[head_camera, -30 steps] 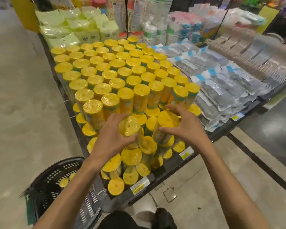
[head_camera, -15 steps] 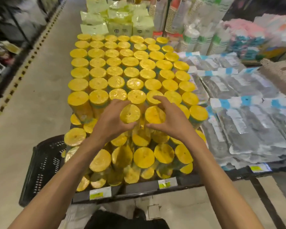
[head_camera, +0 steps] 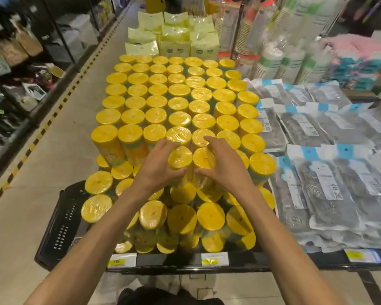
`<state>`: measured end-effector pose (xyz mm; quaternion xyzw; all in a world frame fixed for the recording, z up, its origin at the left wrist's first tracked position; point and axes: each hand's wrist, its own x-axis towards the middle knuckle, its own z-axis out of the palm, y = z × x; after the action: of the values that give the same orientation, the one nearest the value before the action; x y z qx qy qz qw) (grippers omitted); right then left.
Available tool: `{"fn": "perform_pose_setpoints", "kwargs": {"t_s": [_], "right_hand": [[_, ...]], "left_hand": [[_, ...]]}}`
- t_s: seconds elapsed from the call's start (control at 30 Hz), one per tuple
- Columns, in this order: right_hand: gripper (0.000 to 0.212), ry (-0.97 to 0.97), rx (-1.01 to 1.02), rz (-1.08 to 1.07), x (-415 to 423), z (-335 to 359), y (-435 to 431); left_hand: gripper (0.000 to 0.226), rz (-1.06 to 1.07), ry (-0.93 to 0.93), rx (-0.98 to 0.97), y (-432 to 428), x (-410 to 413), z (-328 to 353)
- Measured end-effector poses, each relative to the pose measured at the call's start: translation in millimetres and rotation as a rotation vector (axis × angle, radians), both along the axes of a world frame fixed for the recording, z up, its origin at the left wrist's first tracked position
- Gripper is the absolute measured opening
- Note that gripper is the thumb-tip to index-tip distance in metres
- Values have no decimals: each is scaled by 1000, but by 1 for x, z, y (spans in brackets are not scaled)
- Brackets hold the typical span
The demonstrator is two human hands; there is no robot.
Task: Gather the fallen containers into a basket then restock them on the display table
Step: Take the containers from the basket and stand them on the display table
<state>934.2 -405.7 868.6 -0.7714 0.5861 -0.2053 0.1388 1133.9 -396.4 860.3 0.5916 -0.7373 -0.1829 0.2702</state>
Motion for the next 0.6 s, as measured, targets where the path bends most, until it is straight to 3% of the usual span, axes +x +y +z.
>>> {"fn": "perform_pose_setpoints", "kwargs": {"t_s": [0.33,0.5,0.6], "right_hand": [[91,186,9,74,0,8,-7],[81,184,-1,121,11,22,-8],[71,188,-3,132,22,32,-10]], "left_hand": [[70,65,68,29,0,-5,-3],[77,17,34,62,-2,3,1],[63,-33,34,33,0,15,7]]}}
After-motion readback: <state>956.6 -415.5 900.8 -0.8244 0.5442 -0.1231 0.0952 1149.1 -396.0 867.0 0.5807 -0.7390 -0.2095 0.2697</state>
